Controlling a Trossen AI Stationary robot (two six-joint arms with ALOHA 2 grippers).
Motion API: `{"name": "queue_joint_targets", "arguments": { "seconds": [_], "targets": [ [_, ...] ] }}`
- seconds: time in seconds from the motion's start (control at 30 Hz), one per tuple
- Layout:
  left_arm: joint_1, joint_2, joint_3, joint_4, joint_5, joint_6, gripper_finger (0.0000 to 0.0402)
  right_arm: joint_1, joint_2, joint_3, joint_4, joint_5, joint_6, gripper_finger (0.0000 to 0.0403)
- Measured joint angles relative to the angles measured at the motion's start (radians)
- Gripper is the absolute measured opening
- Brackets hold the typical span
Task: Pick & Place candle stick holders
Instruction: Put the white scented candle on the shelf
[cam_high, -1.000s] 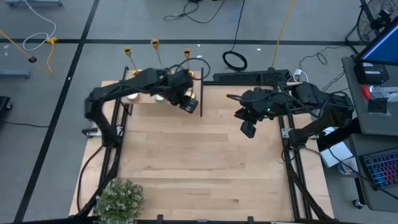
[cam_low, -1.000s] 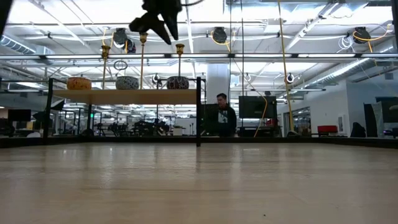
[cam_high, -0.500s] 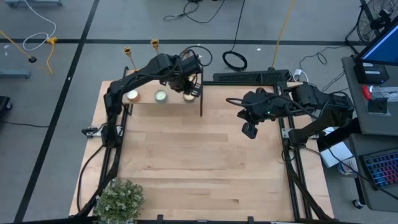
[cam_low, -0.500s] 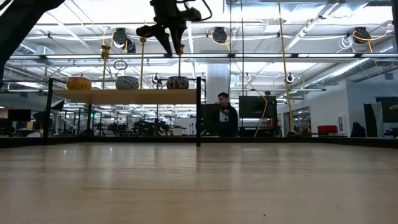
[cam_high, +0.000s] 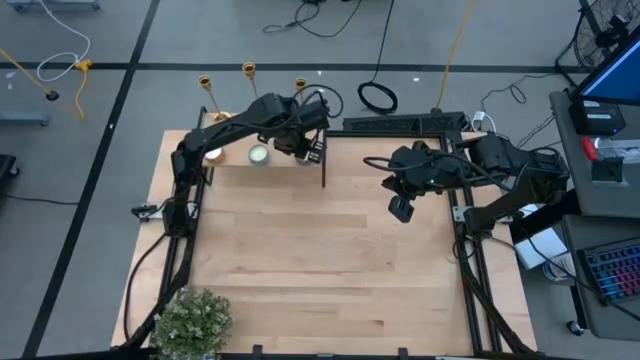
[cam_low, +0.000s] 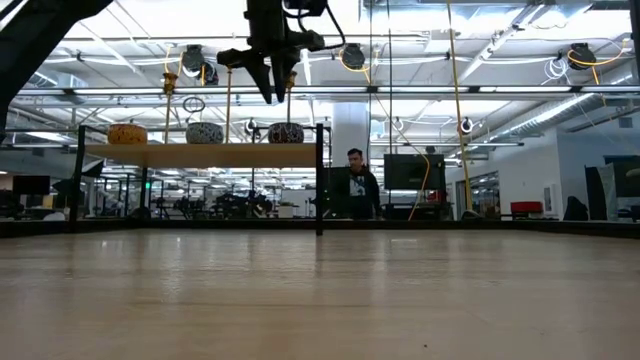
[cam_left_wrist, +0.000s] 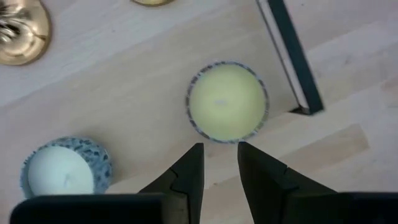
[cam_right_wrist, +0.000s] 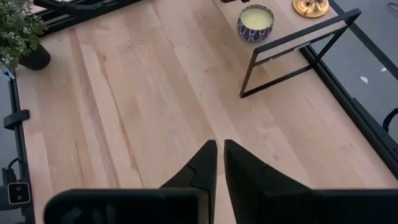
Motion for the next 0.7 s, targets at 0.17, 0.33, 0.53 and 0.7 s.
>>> {"name": "queue_joint_targets", "arguments": {
  "seconds": [0.17,0.33,0.53,0.7],
  "targets": [
    [0.008,0.0,-0.027,0.001,-0.007,-0.004,0.0104,0.0,0.0,0.0,0.0,-0.001,-0.001,0.0023],
    [0.008,0.0,-0.029,0.009,-0.007,-0.004,0.0104,0.0,0.0,0.0,0.0,-0.005,0.0,0.0022],
    [0.008,0.0,-0.029,0.045,-0.007,-0.009,0.0104,0.0,0.0,0.0,0.0,-0.005,-0.003,0.0021],
    [0.012,0.0,-0.029,0.055,0.001,-0.052,0.0104,0.0,0.0,0.0,0.0,-0.005,-0.003,0.002]
  ]
}}
